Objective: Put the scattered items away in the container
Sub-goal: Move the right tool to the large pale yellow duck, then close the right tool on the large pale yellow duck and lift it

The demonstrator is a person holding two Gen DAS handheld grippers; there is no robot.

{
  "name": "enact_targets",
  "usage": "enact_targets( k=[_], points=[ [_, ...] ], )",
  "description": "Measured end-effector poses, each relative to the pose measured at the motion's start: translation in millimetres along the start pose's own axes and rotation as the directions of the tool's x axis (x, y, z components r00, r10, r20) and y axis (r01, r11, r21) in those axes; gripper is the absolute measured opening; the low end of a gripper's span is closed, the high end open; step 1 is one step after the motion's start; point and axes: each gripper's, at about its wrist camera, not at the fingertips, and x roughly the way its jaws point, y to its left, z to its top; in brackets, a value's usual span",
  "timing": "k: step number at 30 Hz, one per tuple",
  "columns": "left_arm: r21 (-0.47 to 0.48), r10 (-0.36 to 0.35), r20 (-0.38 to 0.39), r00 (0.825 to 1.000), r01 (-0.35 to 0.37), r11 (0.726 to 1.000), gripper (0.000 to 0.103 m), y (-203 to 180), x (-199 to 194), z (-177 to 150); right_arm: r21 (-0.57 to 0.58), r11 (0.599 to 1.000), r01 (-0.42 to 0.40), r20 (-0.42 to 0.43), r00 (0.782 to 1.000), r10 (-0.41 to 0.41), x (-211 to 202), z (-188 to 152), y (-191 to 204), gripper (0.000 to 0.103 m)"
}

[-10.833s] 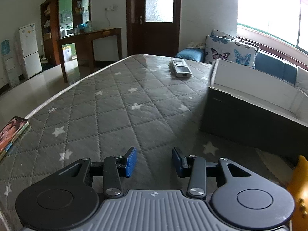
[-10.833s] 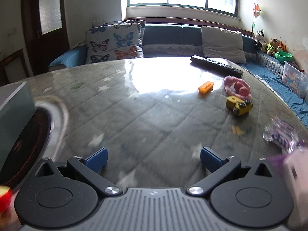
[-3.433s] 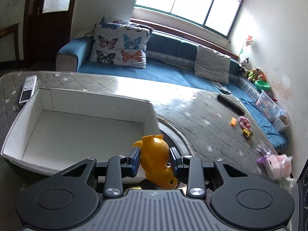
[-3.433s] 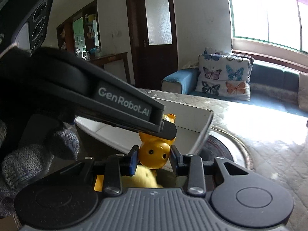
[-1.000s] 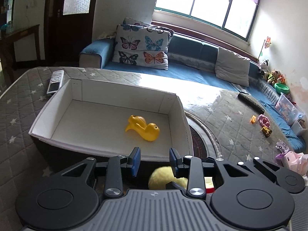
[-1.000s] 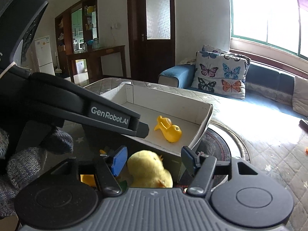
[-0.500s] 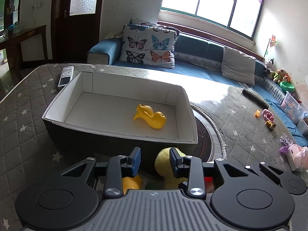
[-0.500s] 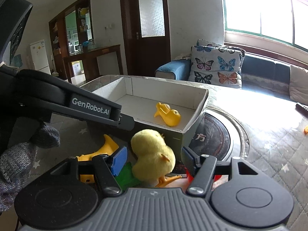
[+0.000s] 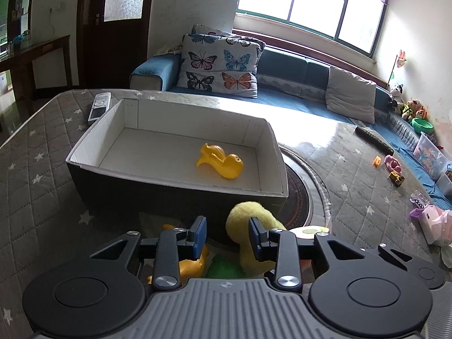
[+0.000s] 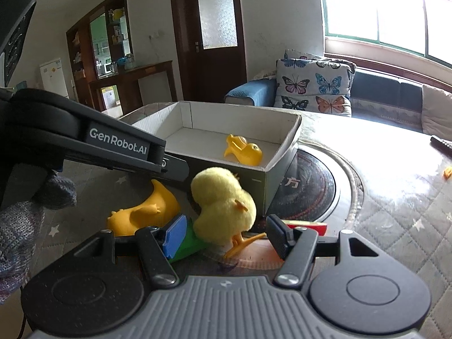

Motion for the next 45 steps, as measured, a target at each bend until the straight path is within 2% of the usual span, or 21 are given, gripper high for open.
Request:
enact_targets(
  k=[19, 33, 40, 45],
  points=[
    [-0.070, -0.009, -0.009, 1.000, 0.008, 0.997, 0.036, 22.1, -2.8, -9.5, 0.043, 0.999, 0.008, -0.029, 1.000, -0.006, 6.1, -13.7, -4.7, 0.064],
    [-0.034, -0.092, -0.009, 0.996, 0.092, 0.995, 0.036, 3.1, 3.1, -6.6, 0.117, 0.991, 0.064, -0.034, 0.998, -0.061, 10.1, -16.6, -30.6, 0.063],
    [-0.049, -0.087, -0.006, 0.996, 0.086, 0.995, 0.036, 5.9, 12.2, 0.8, 0.115, 0.993, 0.024, -0.017, 1.000, -0.022, 12.8, -11.4, -28.5, 0.063],
    [-0.085, -0.120, -0.007, 0.993, 0.119, 0.989, 0.036, 13.7, 19.0, 8.1, 0.082, 0.996, -0.018, -0.005, 1.000, 0.019, 19.0, -2.4, -16.8, 0.063]
  ],
)
